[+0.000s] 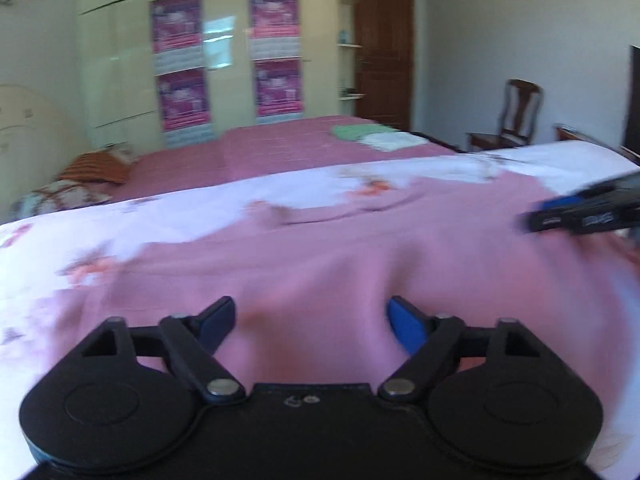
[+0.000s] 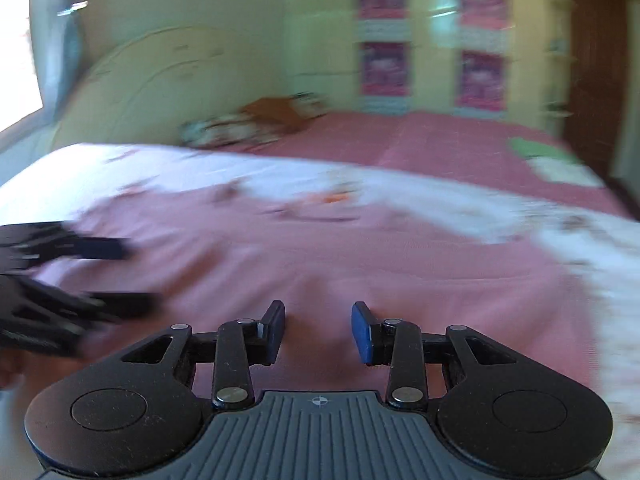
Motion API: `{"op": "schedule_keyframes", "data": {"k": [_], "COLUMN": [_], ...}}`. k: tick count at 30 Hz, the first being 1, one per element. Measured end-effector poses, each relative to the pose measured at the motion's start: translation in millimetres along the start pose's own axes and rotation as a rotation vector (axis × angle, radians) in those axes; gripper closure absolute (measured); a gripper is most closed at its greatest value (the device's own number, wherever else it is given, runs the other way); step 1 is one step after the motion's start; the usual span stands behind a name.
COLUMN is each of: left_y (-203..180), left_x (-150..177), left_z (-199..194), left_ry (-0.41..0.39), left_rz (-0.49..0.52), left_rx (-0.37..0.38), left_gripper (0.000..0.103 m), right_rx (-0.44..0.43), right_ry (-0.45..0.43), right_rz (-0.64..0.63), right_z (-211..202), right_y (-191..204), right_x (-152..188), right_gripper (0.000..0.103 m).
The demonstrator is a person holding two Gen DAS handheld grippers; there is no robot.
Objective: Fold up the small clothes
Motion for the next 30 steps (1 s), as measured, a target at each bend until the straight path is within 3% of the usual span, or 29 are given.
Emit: {"op": "schedule_keyframes", "data": {"k": [2, 3, 4, 5, 7, 9, 13, 16, 19, 21, 24, 27, 30], "left_y": [43.9, 60.5, 71.7, 80.0, 79.9, 55.7, -14.7, -54.7, -56.3, -35.6, 5.8, 35.6, 32.7], "left_x": [15.4, 18.8, 19.8, 17.7, 10.6, 1.2, -4.6, 4.6, 19.9, 30.8, 55.0, 70.3, 60.4], "left_z": [2.9, 0.6, -4.3, -13.7, -35.4, -52.5, -55.0, -46.8, -45.2, -54.1, -70.6, -92.3, -109.6], "left_ry": [0.057, 0.059, 0.050, 0.037, -0.013, -0.060, -0.066, -0.031, 0.004, 0.008, 0.061, 0.076, 0.038], "left_rz": [-0.078, -0.132, -0.185, -0.230, -0.270, -0.276, -0.204, -0.168, -0.129, -0.158, -0.165, -0.211, -0.211], "left_rx": [-0.053, -0.054, -0.054, -0.070, -0.084, -0.037, 0.053, 0.100, 0.057, 0.029, -0.075, -0.106, -0.120], "left_gripper": [0.017, 0.018, 0.028, 0.032, 0.025, 0.023, 0.023, 0.023, 0.023, 0.026, 0.023, 0.029, 0.029], "right_rx": [0.192, 0.146, 0.112, 0.129, 0.161, 0.051, -0.108, -0.164, -0.134, -0.105, 0.057, 0.185, 0.179], "right_ry": [0.034, 0.039, 0.050, 0.053, 0.017, -0.031, -0.004, 0.023, 0.054, 0.064, 0.053, 0.054, 0.049], "right_rz": [0.067, 0.107, 0.126, 0.113, 0.117, 0.133, 0.032, -0.006, 0.001, 0.006, 0.050, 0.107, 0.184], "right_z": [2.7, 0.5, -2.9, -6.1, -22.0, -44.1, -59.2, -56.4, -47.6, -50.0, -67.6, -93.2, -115.4], "right_y": [-59.4, -74.4, -81.5, -82.8, -78.3, -52.7, 29.6, 78.1, 87.5, 76.5, 20.2, -39.8, -65.7], "right_x": [-0.2, 0.3, -0.9, -3.0, -11.4, -15.3, 10.3, 36.8, 53.3, 59.0, 61.4, 64.8, 61.5], "right_gripper": [0.068, 0.068, 0.068, 0.068, 0.067, 0.067, 0.067, 0.067, 0.067, 0.068, 0.068, 0.068, 0.068]}}
Point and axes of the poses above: each gripper's, at about its wrist camera, not at the fingertips, and z roughly the way its jaws point, y to its left, x to its underside, the point moved 9 cm from there along z, roughly the way its jaws point, and after that the axes turned 10 degrees about z, right-handed, at the moved point
